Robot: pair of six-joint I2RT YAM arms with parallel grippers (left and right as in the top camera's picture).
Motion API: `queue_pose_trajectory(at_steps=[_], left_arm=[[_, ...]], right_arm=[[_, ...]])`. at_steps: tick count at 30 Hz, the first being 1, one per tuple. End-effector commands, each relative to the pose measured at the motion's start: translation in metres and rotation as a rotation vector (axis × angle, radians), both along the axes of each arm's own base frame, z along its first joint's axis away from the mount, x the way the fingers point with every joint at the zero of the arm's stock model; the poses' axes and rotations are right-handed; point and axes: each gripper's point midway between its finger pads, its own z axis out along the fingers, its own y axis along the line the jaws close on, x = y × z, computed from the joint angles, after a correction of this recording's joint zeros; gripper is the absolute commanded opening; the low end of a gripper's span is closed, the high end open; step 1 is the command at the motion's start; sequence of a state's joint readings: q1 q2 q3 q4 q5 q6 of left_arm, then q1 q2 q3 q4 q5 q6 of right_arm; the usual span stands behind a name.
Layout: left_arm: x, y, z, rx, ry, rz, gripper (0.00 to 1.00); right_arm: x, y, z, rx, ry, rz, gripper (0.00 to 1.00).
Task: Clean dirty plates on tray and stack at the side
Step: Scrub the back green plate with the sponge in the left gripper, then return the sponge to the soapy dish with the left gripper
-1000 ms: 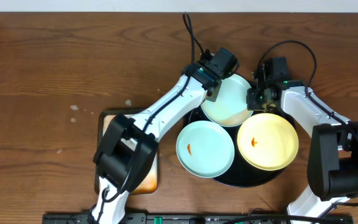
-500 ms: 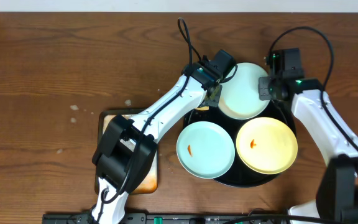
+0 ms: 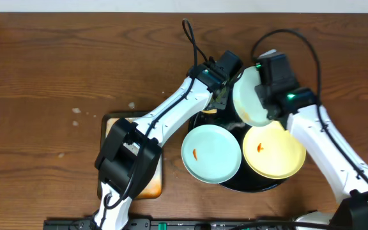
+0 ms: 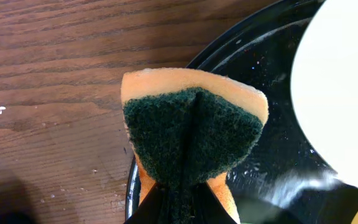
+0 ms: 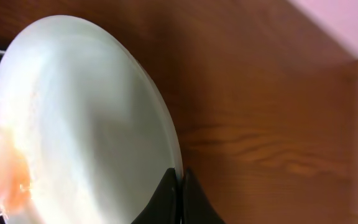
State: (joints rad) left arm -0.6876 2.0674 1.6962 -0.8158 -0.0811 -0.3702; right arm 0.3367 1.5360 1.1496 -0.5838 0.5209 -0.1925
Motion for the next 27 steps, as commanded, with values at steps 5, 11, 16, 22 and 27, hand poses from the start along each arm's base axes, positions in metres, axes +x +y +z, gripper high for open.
queue_pose_trajectory(at_steps=[5,11,16,22,27], left_arm=[[0.005,-0.002,0.017,-0.030,-0.032,0.016,0.11],[0.005,0.000,0.017,-0.022,-0.031,0.020,0.11],[0.012,0.020,0.017,-0.009,-0.013,0.069,0.09],[0.016,0.051,0.051,-0.072,-0.011,0.144,0.10],[0.004,0.081,0.093,-0.073,-0.044,0.178,0.14]], right_arm=[[-0.005,-0.002,0.042,-0.272,-0.093,-0.007,0.01],[-0.005,-0.002,0.042,-0.278,-0.093,-0.007,0.01],[-0.005,-0.001,0.042,-0.277,-0.094,-0.007,0.01],[-0.002,0.010,0.037,-0.208,-0.090,0.034,0.01],[0.004,0.014,0.042,-0.183,-0.128,0.033,0.01]])
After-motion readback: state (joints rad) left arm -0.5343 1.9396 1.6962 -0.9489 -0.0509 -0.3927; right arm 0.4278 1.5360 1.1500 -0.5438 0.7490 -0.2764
